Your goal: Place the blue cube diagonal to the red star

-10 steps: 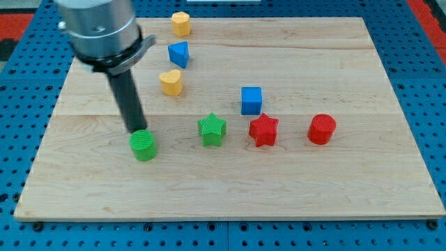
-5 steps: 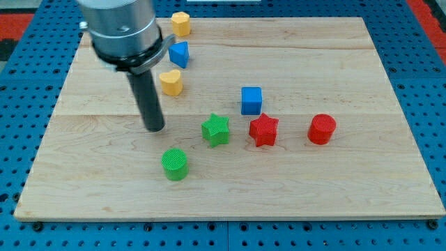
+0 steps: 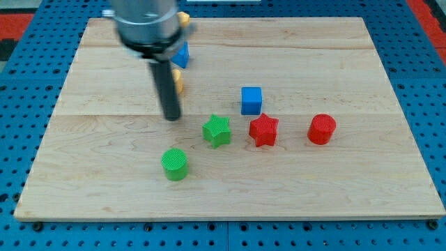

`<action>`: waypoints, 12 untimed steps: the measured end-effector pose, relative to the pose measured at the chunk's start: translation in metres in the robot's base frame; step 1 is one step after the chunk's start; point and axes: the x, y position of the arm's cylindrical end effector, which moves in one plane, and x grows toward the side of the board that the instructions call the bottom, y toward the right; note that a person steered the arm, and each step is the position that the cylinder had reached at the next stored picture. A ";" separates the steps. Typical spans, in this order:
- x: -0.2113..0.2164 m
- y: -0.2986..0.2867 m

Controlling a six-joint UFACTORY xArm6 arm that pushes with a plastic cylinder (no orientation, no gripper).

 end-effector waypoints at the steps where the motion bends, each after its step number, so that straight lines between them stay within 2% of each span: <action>1: 0.023 0.013; 3: 0.007 -0.005; 4: -0.018 0.062; 7: -0.055 0.110; 8: -0.059 0.122; 9: -0.046 0.093; 11: -0.034 0.117; 12: -0.029 0.163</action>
